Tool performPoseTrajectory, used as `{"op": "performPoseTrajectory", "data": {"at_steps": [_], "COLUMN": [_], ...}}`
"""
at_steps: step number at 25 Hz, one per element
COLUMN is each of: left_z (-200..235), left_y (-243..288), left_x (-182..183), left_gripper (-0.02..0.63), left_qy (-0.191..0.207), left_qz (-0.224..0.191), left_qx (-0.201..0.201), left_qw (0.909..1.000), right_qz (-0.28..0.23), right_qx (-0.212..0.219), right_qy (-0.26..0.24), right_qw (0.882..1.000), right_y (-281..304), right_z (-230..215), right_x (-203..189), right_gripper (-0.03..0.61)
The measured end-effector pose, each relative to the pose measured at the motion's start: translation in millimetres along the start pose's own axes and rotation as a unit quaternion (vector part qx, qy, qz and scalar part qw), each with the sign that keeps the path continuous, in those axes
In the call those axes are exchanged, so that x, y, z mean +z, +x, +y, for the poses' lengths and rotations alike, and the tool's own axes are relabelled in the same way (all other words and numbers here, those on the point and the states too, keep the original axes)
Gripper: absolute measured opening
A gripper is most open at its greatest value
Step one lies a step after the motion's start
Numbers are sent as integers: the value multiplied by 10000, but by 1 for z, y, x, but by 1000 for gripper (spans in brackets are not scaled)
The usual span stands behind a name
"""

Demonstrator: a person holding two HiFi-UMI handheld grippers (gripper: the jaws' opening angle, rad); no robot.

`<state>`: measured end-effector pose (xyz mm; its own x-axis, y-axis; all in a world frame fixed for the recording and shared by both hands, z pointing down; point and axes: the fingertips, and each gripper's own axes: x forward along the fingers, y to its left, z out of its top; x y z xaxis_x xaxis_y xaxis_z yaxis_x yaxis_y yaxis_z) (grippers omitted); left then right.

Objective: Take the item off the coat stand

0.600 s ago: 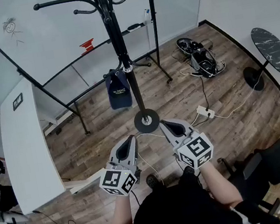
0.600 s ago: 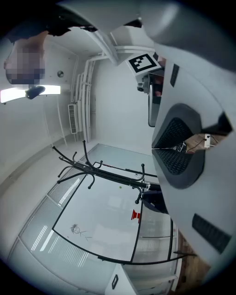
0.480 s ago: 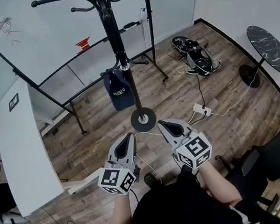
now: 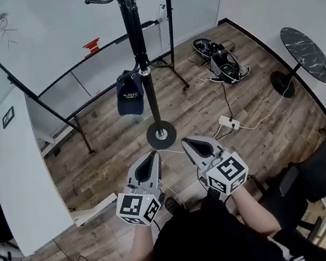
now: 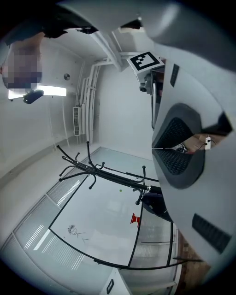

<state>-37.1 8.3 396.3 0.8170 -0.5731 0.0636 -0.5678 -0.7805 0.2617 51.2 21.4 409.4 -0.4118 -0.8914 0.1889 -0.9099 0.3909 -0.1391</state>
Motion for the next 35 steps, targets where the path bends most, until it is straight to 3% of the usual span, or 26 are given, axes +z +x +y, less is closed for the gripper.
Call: {"op": "performPoseTrajectory", "data": {"at_steps": [13, 26, 35], "left_z": [34, 66, 83], "left_y": [-25, 8, 45], "left_x": [-33, -6, 8], "left_gripper": [20, 20, 20], "left_qy": [-276, -170, -128], "left_qz": [284, 231, 77], "left_qx": [178, 897, 1319], "left_qw": [9991, 9956, 9912], "right_qz": [352, 599, 622], "right_qx": [36, 604, 821], "right_qy": [38, 277, -81], "right_qw": [9994, 9960, 9947], "right_y": [29, 105, 181], "right_z": [33, -23, -66], "right_x": [-17, -18, -2], "right_gripper": [31, 32, 32]}}
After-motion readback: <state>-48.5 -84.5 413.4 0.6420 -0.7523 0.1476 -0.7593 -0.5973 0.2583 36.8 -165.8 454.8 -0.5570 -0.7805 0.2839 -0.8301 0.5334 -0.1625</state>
